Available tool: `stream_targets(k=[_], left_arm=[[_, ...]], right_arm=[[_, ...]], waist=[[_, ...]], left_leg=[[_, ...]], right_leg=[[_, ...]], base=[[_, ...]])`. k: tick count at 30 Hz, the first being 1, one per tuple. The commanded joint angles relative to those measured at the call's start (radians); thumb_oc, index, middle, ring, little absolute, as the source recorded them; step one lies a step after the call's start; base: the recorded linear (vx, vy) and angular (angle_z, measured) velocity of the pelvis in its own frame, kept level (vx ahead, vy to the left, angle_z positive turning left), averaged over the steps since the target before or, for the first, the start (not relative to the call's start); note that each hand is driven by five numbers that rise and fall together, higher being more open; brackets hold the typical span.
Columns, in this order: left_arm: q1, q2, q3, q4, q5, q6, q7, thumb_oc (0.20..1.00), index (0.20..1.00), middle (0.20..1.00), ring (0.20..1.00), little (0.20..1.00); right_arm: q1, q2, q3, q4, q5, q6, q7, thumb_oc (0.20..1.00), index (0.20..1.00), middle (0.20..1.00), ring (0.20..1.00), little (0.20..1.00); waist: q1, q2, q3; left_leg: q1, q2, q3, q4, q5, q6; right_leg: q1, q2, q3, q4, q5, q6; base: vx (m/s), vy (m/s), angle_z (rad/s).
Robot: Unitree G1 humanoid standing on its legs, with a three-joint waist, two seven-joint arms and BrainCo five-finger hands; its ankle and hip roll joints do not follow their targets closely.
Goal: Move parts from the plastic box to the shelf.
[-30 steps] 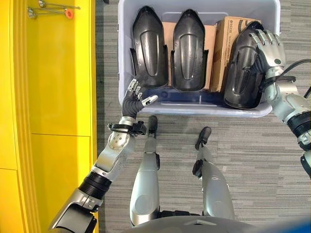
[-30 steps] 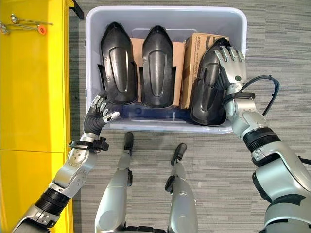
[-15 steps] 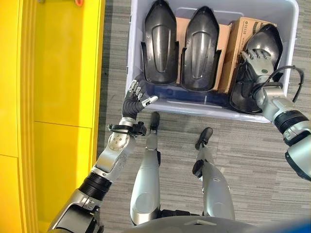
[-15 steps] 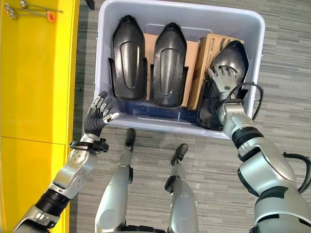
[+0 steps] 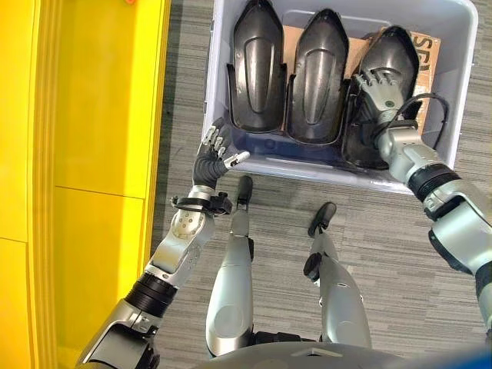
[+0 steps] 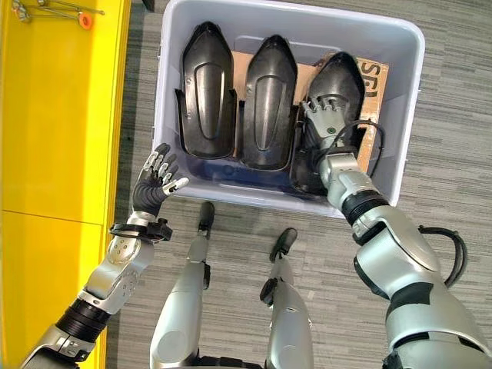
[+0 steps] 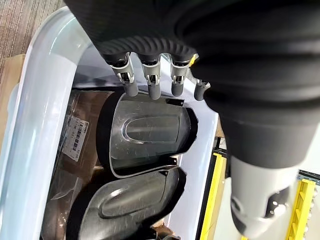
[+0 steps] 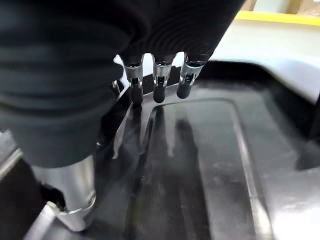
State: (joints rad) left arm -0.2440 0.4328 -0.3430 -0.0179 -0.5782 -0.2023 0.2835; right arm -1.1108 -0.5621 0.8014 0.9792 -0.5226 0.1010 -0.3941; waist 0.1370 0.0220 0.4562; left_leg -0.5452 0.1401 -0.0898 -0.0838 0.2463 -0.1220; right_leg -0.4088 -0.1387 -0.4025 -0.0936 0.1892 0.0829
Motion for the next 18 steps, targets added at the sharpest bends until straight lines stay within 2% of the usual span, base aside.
stream_targets(k=[1, 9, 15, 17, 18], left_arm=[[-0.002, 0.004, -0.032, -0.121, -0.009, -0.056, -0.001, 1.000, 1.000, 1.000, 1.000, 1.000], [0.002, 0.004, -0.024, -0.124, -0.003, -0.055, 0.006, 1.000, 1.000, 1.000, 1.000, 1.000], [0.001, -0.006, 0.008, -0.122, 0.016, -0.049, 0.032, 1.000, 1.000, 1.000, 1.000, 1.000], [0.012, -0.008, 0.028, -0.131, 0.029, -0.047, 0.039, 1.000, 1.000, 1.000, 1.000, 1.000], [0.013, -0.007, 0.026, -0.131, 0.029, -0.047, 0.039, 1.000, 1.000, 1.000, 1.000, 1.000]], right_arm=[[-0.085, 0.009, 0.027, -0.005, 0.024, -0.018, -0.028, 1.000, 1.000, 1.000, 1.000, 1.000], [-0.078, -0.018, 0.008, -0.136, 0.009, -0.015, -0.059, 1.000, 1.000, 1.000, 1.000, 1.000], [0.036, -0.111, -0.131, -0.370, 0.036, -0.016, -0.125, 1.000, 1.000, 1.000, 1.000, 1.000], [0.139, -0.171, -0.240, -0.530, 0.029, -0.021, -0.158, 1.000, 1.000, 1.000, 1.000, 1.000], [0.145, -0.173, -0.245, -0.535, 0.028, -0.020, -0.156, 1.000, 1.000, 1.000, 1.000, 1.000]], waist=[[0.023, -0.006, -0.010], [0.019, -0.009, -0.011], [-0.008, -0.021, -0.009], [-0.028, -0.028, -0.009], [-0.026, -0.028, -0.010]], left_leg=[[0.012, -0.008, 0.006, -0.004, -0.042, -0.041], [0.016, -0.007, 0.005, -0.004, -0.045, -0.038], [0.017, -0.004, 0.006, -0.004, -0.051, -0.037], [0.018, -0.002, 0.010, -0.004, -0.054, -0.036], [0.018, -0.002, 0.010, -0.004, -0.054, -0.036]], right_leg=[[0.026, -0.098, 0.096, 0.006, -0.063, 0.120], [0.031, -0.098, 0.098, 0.006, -0.066, 0.119], [0.029, -0.096, 0.102, 0.006, -0.069, 0.118], [0.027, -0.095, 0.104, 0.006, -0.069, 0.120], [0.027, -0.095, 0.104, 0.006, -0.069, 0.120]], base=[[0.00, 0.000, 0.00], [0.00, 0.000, 0.00], [0.00, 0.000, 0.00], [0.00, 0.000, 0.00], [0.00, 0.000, 0.00]])
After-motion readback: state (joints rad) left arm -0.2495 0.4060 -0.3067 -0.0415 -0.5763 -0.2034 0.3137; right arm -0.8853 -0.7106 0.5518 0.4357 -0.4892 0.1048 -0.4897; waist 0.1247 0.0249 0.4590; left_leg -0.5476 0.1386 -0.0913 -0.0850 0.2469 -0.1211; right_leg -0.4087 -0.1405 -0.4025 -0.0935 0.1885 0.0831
